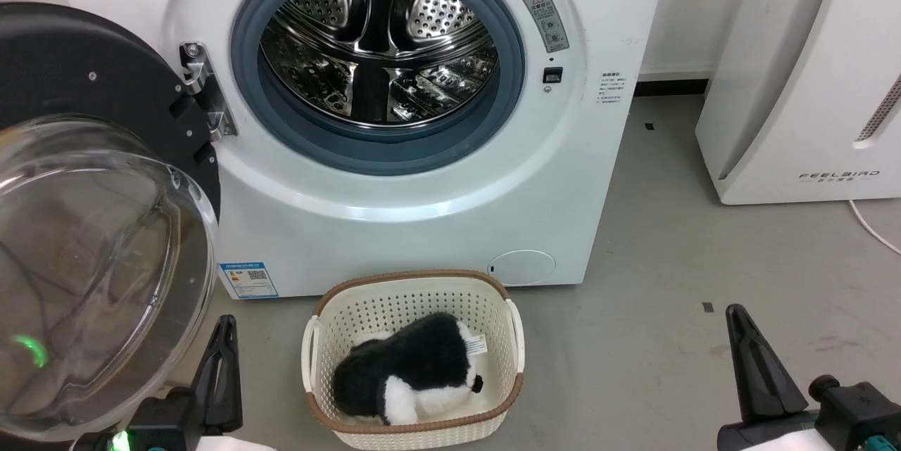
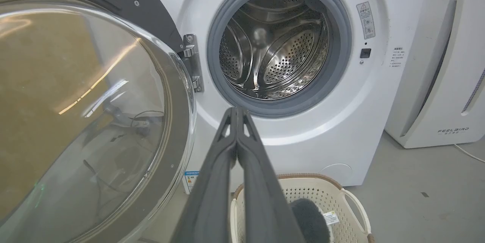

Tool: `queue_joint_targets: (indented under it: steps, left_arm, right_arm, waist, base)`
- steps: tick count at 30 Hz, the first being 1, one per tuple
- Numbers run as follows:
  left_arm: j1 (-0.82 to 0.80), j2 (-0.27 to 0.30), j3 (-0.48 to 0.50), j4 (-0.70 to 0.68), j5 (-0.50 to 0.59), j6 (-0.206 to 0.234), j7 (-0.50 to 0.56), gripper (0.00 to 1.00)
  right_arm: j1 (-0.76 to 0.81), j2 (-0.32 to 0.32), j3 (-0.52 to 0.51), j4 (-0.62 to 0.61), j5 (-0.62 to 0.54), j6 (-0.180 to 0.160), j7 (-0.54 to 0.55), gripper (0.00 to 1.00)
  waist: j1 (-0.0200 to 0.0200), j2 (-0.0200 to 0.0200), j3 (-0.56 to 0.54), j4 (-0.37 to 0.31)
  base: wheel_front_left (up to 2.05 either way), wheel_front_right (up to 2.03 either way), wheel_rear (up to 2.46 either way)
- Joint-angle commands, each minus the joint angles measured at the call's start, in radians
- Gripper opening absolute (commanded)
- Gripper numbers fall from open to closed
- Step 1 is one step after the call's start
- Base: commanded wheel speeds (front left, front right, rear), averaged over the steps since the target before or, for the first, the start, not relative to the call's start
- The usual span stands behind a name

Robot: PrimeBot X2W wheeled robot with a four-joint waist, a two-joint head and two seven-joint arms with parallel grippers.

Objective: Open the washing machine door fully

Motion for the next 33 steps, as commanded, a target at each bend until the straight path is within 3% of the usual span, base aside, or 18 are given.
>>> queue_joint_targets:
  steps: [1,33]
  left_arm:
    - [-0.008,0.0,-0.002,-0.001,0.001,0.004,0.005,0.0]
    - [-0.032,-0.001,-0.028,-0.005,0.004,0.016,0.073,0.0]
  right_arm:
    - [-0.008,0.0,0.002,0.001,-0.006,0.0,0.005,0.0]
    - [-0.032,0.001,0.013,0.003,-0.027,0.0,0.07,0.0]
  waist:
    - [0.0,0.0,0.0,0.0]
    - [0.0,0.0,0.005,0.01]
  base:
    - [0.0,0.0,0.0]
    - [0.0,0.0,0.0]
